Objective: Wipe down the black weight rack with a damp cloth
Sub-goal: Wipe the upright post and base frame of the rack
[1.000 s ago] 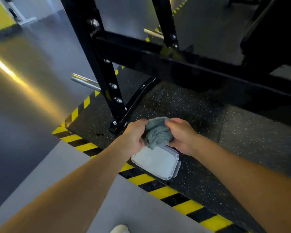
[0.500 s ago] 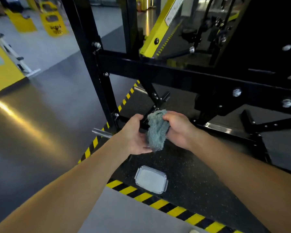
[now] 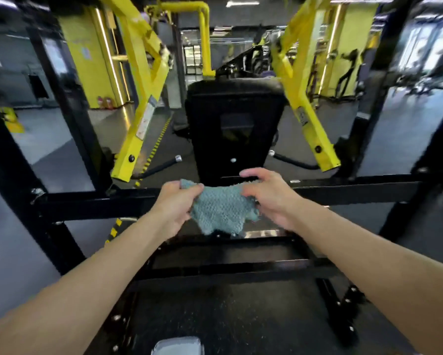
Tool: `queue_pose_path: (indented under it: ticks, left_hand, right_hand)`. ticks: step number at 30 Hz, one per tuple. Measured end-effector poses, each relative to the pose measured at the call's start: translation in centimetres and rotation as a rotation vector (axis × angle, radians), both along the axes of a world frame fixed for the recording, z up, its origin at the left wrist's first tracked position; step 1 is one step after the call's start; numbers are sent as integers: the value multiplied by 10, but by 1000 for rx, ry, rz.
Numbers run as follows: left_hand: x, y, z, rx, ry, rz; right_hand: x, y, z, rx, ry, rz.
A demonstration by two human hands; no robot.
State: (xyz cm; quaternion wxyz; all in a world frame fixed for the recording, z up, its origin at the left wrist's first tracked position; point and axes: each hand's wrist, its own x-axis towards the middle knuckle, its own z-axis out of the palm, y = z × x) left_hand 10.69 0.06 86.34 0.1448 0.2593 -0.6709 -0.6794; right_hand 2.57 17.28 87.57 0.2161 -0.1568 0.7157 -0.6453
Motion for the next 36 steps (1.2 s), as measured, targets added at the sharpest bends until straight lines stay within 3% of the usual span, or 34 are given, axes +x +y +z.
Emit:
queue_pose_path:
  ticks: [4,7,9,11,14,17,20,23,25,28,32,36]
  left_hand:
    - [-56,72,29,-288,-33,-133]
    - [-97,149,49,-391,-11,-234]
    - [-126,207,59,-422,-18,-355]
    - [-154,262,68,-652,-38,-519]
    - [-189,346,85,-976,-53,-511]
    - [-235,421,94,-865,21,-477]
    - [-282,494,109,-392,50,-514]
    - [-330,552,133,-88,66,-550]
    - [-367,578,151,67,108,-652]
    - [-423,609,182,190,191,-669]
    - [-482,643,206,116,294,-573]
    - [-529,653,215,67,243,-503]
  right_hand:
    - [-47,118,19,247,330,-215]
    - [-77,219,34,497,562,-297]
    - [-98,286,41,633,650,-290]
    - [-119,349,50,742,705,-297]
    - [-147,432,71,746,648,-323]
    - [-184,494,85,556,519,-459]
    - [-225,527,98,244,360,-605]
    - [-260,539,122,-87,232,-524]
    - [-286,547,132,49,409,-385]
    - [-333,567,140,505,812,-307]
    - [-400,591,160,482,993,-391]
    - [-470,599,176,464,1106,-432]
